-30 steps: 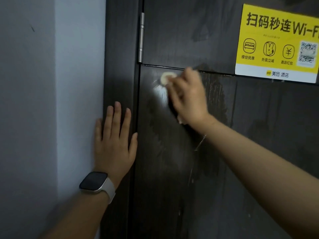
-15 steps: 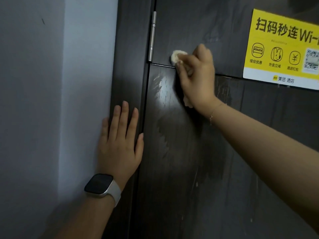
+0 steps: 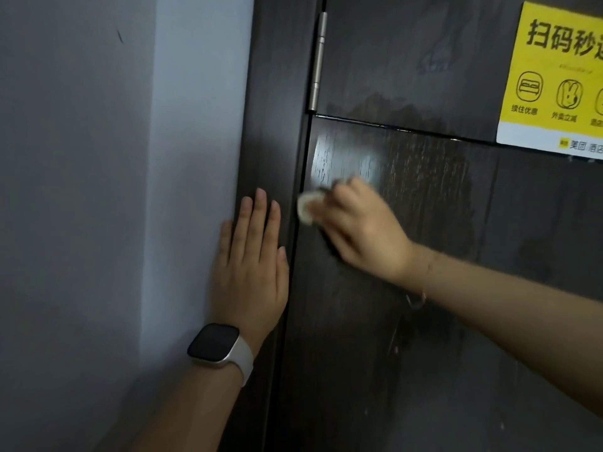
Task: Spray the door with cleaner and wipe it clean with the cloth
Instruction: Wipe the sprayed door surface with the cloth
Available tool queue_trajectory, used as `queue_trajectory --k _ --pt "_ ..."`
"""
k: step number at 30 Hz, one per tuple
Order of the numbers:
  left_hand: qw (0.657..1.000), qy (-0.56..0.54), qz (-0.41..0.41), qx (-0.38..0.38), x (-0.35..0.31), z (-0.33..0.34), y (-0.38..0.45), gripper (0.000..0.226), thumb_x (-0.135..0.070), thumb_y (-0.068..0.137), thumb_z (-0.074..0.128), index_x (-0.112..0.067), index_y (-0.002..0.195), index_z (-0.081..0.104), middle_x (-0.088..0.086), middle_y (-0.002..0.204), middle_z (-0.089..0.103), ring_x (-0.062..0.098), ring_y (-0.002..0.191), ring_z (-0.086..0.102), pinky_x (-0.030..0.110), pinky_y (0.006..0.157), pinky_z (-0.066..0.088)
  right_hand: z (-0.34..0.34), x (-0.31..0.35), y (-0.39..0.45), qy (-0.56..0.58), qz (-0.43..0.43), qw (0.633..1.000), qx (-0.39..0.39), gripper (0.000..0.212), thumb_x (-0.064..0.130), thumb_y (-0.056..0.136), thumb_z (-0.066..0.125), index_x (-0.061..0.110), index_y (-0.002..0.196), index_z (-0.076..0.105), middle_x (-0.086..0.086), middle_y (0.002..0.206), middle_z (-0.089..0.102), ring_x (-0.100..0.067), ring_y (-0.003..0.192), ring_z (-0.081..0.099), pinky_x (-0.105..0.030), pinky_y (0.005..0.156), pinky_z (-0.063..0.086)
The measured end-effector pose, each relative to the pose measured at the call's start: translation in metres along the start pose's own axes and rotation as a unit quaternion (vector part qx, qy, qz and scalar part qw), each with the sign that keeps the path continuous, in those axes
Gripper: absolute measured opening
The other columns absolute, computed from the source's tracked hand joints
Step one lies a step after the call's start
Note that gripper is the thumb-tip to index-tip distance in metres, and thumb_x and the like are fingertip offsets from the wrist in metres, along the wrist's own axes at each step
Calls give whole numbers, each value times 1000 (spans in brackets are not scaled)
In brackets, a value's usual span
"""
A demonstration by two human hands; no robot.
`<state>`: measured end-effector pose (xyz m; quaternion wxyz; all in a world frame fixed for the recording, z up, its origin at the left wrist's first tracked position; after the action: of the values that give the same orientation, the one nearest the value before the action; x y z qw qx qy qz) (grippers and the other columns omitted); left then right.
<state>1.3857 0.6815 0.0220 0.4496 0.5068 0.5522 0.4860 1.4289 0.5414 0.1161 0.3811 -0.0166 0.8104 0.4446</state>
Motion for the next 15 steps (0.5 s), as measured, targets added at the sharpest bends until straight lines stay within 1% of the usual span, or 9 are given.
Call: queue_trajectory --k 2,3,4,5,8,10,11,12,15 --pt "1000 -7 4 -3 2 0 -3 54 -24 101 28 -6 152 19 13 161 13 27 149 11 48 120 18 9 21 -27 2 -66 995 73 23 9 91 58 -3 108 68 -16 83 57 -29 73 44 -38 62 37" --pt "1000 -6 7 -4 2 0 -5 54 -24 102 28 -6 152 19 13 160 13 27 149 11 47 120 18 9 19 -26 -4 -88 991 96 24 11 92 57 -2 109 68 -15 84 58 -29 73 45 -39 61 38" --pt "1000 -4 9 -6 2 0 -5 54 -24 101 28 -6 152 19 12 160 13 27 149 11 47 120 18 6 11 -16 -9 -89 991 100 24 12 92 56 -1 108 68 -16 83 57 -30 73 46 -40 60 38" --pt "1000 -3 7 -7 2 1 -6 54 -24 101 28 -6 152 19 12 160 13 27 149 11 47 120 18 1 -1 1 -13 -68 995 78 23 12 93 56 -1 105 69 -18 83 56 -32 73 47 -40 59 38" --pt "1000 2 2 -6 2 2 -6 53 -26 103 23 -7 152 18 11 160 12 26 149 11 47 120 19 -18 -35 52 -37 46 997 -49 18 12 92 60 -3 95 70 -20 82 54 -34 76 50 -43 62 40" --pt "1000 7 3 -3 2 2 -7 53 -27 104 20 -7 152 17 10 160 11 26 149 10 47 119 20 -13 -29 48 -25 95 992 -84 16 10 92 61 -4 94 70 -21 82 54 -34 76 50 -44 62 40" --pt "1000 9 4 -2 2 1 -7 53 -26 103 22 -7 152 17 10 160 11 26 149 10 47 119 20 -4 -15 33 -9 93 993 -72 16 8 91 60 -5 95 69 -21 81 53 -34 75 49 -44 62 39" --pt "1000 9 5 0 3 1 -8 53 -25 103 24 -7 152 18 11 160 11 26 149 10 48 119 20 6 4 10 10 75 996 -39 16 7 91 59 -4 97 69 -20 81 53 -34 74 49 -45 60 39" --pt "1000 6 8 9 5 1 -9 55 -25 102 27 -7 153 16 11 160 10 26 149 9 48 119 19 29 62 -64 46 -11 996 78 21 9 92 57 0 107 68 -14 86 57 -31 74 49 -43 60 43"
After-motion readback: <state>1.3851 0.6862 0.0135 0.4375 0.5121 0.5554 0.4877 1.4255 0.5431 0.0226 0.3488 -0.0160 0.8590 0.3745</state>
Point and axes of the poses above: each hand's wrist, its own y-axis towards the middle knuckle, its own z-axis out of the palm, x = y × z, the point moved 4 cm from there along y, towards the middle knuckle
